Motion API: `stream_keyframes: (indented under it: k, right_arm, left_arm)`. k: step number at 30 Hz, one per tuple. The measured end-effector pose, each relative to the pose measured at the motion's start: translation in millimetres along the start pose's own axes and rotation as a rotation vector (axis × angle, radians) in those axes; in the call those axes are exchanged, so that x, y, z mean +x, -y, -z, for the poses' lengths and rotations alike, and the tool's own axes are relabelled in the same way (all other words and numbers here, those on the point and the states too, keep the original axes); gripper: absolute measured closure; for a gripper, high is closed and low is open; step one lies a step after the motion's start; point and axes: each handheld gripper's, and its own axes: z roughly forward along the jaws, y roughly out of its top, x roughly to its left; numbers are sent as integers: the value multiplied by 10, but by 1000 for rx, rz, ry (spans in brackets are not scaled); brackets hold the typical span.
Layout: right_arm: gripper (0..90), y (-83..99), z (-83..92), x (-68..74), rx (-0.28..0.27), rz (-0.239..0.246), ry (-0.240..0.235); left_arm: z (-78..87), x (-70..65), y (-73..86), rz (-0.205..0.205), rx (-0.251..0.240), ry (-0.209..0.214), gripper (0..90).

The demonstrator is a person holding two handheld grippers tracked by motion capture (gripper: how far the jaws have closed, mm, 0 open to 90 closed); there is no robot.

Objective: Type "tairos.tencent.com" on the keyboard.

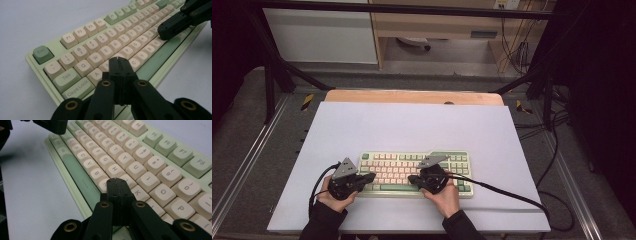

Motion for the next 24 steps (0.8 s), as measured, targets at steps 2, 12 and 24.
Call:
stream_keyframes:
  k: [2,12,24]
  right_arm:
    - [900,9,-10,7,-8,0,2]
    - [892,-49,162,-23,-43,2,16]
    - [533,106,648,-337,-109,-42,119]
  left_arm:
    - [-1,0,0,0,0,0,899]
    - [19,3,-7,1,-6,2,891]
    - [96,59,-3,-23,-8,-10,569]
